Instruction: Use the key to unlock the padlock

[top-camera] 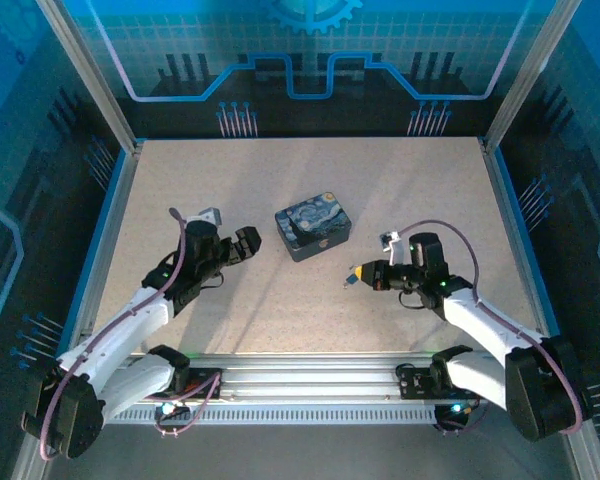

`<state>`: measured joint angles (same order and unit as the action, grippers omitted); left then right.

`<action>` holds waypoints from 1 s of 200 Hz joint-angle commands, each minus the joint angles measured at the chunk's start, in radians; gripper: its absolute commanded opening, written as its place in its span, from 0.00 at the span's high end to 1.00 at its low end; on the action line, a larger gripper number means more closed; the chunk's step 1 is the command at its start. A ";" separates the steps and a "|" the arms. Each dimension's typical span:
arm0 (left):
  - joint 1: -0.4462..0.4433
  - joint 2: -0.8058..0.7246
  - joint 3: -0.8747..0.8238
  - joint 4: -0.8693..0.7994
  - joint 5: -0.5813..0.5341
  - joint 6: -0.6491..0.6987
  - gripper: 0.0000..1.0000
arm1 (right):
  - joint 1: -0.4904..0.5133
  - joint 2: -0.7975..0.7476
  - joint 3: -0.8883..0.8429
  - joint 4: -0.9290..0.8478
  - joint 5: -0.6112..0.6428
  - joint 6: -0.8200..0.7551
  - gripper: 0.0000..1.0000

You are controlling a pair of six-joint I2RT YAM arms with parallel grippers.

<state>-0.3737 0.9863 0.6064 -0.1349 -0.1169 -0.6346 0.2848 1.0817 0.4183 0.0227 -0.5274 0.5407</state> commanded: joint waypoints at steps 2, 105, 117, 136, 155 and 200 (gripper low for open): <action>0.009 -0.003 -0.011 -0.026 -0.025 0.026 0.01 | -0.005 0.009 -0.037 -0.088 0.004 -0.010 0.93; 0.009 0.034 0.004 -0.027 -0.001 0.022 0.01 | -0.018 0.272 0.005 0.057 -0.014 -0.012 0.88; 0.009 0.040 0.007 -0.026 -0.001 0.023 0.01 | -0.022 0.278 0.007 0.062 -0.014 -0.010 0.84; 0.009 0.044 0.010 -0.023 0.003 0.023 0.01 | -0.030 0.266 0.003 0.065 -0.007 -0.010 0.74; 0.010 0.047 0.013 -0.017 0.005 0.024 0.01 | -0.036 0.245 0.002 0.051 0.010 -0.015 0.68; 0.025 0.042 0.025 -0.008 0.004 0.028 0.01 | -0.071 0.158 0.036 -0.020 0.052 -0.043 0.61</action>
<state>-0.3656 1.0286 0.6052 -0.1490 -0.1158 -0.6277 0.2440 1.3022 0.4122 0.0486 -0.5079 0.5247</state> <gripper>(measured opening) 0.989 0.372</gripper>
